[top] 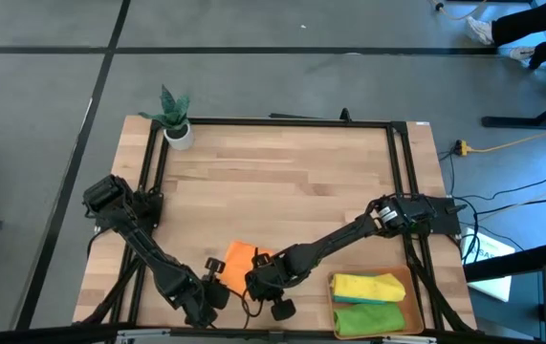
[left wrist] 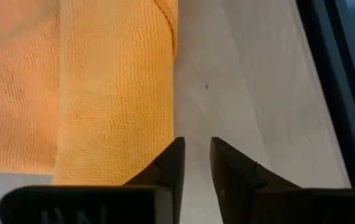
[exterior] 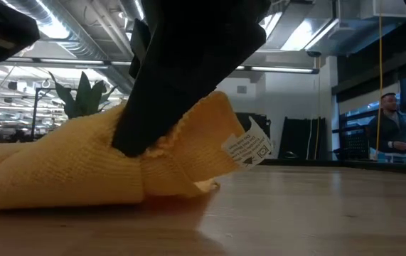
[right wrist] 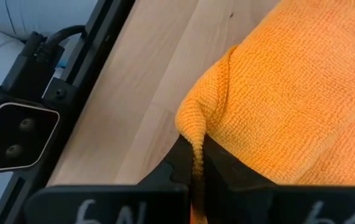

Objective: Roll microfiber towels into tight, uniform cylinder then place into a basket
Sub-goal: Roll the orange microfiber towel

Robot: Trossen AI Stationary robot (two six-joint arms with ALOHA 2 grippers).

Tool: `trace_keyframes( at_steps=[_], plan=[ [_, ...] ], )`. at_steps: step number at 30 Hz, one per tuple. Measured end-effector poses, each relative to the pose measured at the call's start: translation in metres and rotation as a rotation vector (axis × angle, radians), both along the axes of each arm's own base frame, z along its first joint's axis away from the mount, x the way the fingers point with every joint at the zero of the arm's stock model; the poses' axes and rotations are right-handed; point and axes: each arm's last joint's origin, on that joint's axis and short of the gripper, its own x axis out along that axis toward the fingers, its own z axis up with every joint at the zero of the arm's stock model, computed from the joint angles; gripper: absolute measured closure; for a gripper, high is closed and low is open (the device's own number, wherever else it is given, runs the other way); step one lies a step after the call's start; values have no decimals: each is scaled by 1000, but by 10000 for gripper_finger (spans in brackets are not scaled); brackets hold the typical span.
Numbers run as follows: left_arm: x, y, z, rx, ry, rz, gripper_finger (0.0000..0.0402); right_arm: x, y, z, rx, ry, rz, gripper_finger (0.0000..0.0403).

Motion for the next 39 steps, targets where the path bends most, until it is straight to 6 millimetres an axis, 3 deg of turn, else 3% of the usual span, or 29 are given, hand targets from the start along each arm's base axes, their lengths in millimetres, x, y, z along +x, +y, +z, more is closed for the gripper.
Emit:
trace_keyframes(
  at_steps=[7, 20, 27, 30, 35, 39],
  plan=[
    [-5, 8, -11, 43, 6, 48, 304, 0, 0, 0, 8, 6, -18, 389],
    [-4, 8, -38, 136, 10, 42, 302, 0, 0, 0, 8, 6, -20, 389],
    [-3, 8, -43, 143, 26, 40, 303, 0, 0, 0, 7, 6, -21, 389],
    [-4, 8, -44, 149, 28, 39, 320, 0, 0, 0, 7, 6, -20, 389],
    [-4, 9, -45, 158, 28, 41, 390, 0, 0, 0, 6, 6, -21, 389],
    [-4, 9, -45, 159, 32, 35, 398, 0, 0, 0, 5, 7, -21, 389]
  ],
)
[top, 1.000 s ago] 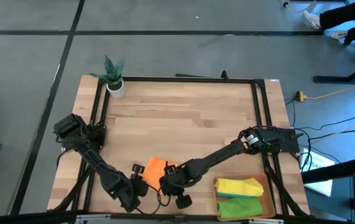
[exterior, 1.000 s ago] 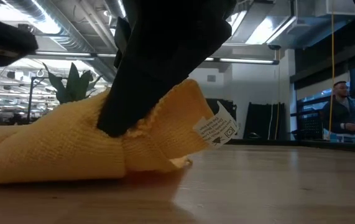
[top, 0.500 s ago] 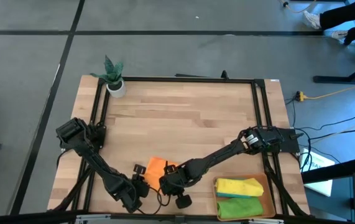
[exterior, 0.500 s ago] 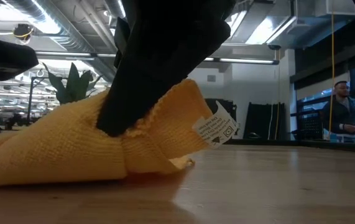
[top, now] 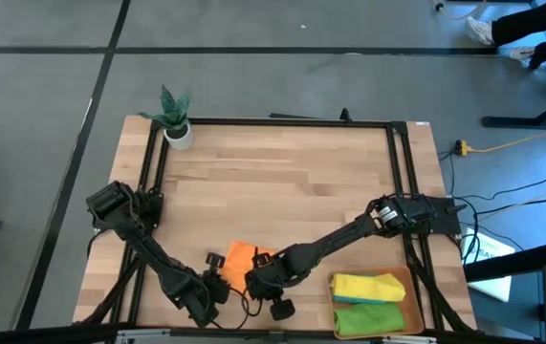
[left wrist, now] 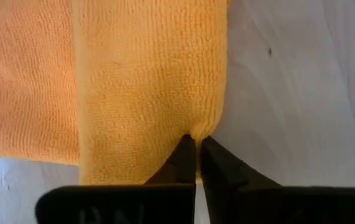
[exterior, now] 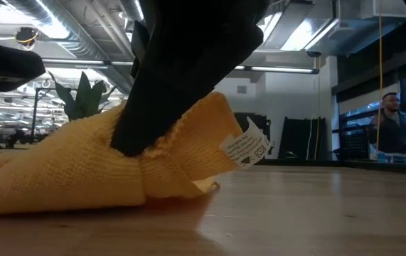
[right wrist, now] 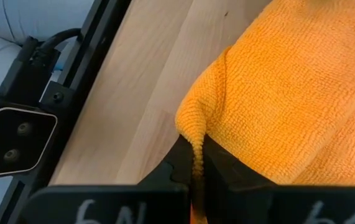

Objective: Roll microfiber towels into tight, uniform cylinder then place into a basket
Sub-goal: Roll the orange microfiber towel

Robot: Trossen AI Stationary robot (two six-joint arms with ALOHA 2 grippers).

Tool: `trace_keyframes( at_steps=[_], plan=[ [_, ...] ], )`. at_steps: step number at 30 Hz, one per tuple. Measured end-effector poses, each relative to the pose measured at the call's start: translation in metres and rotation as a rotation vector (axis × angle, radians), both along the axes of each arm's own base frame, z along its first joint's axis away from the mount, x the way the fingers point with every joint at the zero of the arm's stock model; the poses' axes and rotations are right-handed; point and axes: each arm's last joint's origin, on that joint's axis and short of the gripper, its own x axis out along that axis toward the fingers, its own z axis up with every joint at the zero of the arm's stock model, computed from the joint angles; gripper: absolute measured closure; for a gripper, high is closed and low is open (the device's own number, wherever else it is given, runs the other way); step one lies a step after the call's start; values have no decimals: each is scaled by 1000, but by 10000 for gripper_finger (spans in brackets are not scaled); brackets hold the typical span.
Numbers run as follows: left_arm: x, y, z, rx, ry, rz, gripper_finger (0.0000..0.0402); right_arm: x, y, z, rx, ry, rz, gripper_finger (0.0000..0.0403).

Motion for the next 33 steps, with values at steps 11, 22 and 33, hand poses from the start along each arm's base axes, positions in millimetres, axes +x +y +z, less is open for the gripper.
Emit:
trace_keyframes(
  at_steps=[11, 22, 33],
  plan=[
    [1, -1, 37, -166, 36, -9, 401, -1, 2, 0, -14, -1, -45, 389],
    [14, 10, 50, -307, 127, -4, 401, -6, 2, 23, 65, 8, -123, 389],
    [27, 37, 79, -553, 212, -20, 401, -3, -11, 31, 183, 102, -243, 389]
  ],
)
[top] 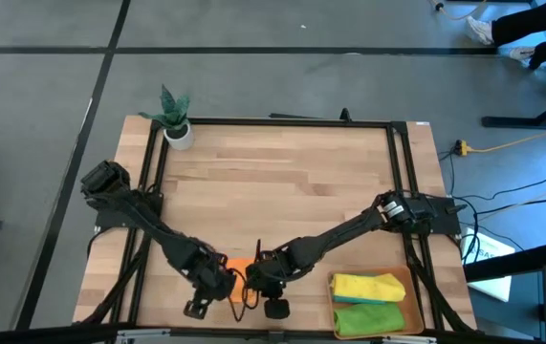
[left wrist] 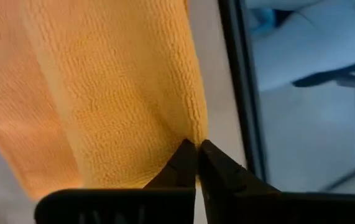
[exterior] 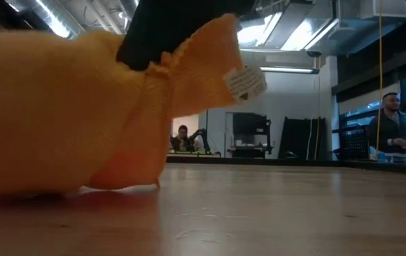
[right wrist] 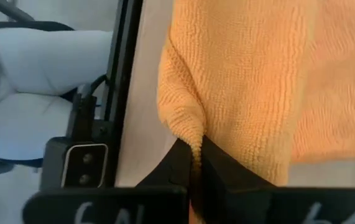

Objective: Roll microfiber towels into tight, uniform cylinder then place into a basket
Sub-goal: Roll the orange microfiber towel

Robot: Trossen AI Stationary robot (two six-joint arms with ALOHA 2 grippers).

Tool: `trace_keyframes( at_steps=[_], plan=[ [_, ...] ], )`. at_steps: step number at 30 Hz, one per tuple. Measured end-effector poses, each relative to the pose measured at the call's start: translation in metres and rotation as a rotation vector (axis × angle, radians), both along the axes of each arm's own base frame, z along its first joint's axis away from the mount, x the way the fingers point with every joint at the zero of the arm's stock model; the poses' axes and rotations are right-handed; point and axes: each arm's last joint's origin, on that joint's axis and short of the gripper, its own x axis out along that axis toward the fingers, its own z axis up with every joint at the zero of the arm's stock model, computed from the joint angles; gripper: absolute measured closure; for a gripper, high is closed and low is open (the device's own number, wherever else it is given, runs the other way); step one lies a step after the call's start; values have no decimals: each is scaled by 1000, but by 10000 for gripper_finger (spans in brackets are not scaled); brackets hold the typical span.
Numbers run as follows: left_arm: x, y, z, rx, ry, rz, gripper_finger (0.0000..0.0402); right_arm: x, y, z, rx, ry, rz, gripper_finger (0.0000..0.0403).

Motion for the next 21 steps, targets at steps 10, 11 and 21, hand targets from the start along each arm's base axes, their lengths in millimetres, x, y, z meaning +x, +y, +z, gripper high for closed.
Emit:
trace_keyframes(
  at_steps=[10, 11, 21],
  plan=[
    [13, 8, -4, -110, 31, -50, 401, 1, -9, -1, 180, 70, 135, 389],
    [14, 7, -5, -108, 26, -49, 401, 2, -10, -1, 188, 73, 138, 389],
    [11, -23, -24, -130, -17, -156, 401, 11, -27, -7, 217, 65, 159, 389]
  ],
)
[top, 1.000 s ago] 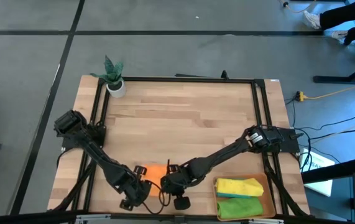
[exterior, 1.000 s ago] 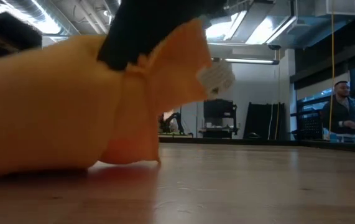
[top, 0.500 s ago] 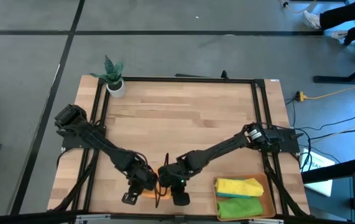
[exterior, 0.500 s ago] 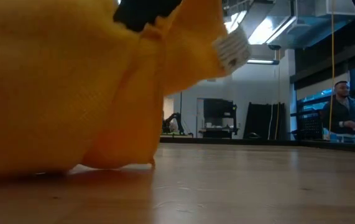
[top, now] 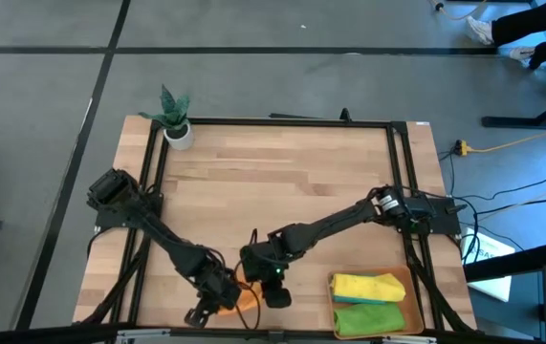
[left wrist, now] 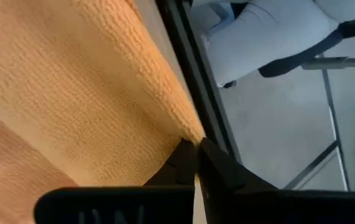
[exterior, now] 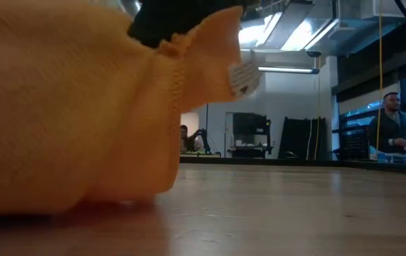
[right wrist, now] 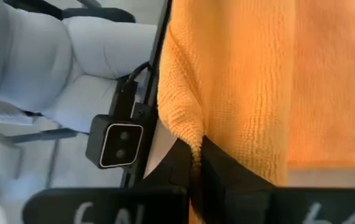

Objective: Roll microfiber towels into tight, uniform cylinder then place into a basket
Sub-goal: Roll the orange microfiber towel

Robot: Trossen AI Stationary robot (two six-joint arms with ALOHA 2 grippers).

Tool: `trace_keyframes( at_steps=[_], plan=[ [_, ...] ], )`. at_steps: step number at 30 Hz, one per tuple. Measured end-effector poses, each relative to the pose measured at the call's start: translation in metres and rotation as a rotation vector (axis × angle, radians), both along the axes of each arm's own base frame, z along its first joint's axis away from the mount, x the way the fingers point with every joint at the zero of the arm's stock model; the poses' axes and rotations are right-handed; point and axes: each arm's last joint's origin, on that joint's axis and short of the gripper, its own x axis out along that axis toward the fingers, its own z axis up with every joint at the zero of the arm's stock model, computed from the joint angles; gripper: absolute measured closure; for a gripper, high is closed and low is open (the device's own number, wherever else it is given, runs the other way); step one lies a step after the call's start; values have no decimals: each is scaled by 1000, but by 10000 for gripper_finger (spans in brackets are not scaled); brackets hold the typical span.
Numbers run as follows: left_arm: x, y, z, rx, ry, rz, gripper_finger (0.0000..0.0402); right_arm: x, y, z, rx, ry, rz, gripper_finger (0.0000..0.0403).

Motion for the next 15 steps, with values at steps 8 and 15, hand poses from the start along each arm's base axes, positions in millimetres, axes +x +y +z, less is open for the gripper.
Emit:
trace_keyframes(
  at_steps=[8, 15],
  plan=[
    [3, -3, -6, -73, 2, -15, 401, 12, -15, -18, 188, 90, 33, 389],
    [-3, 1, -32, -153, 13, 32, 401, 13, -12, -28, 265, 125, 84, 389]
  ],
)
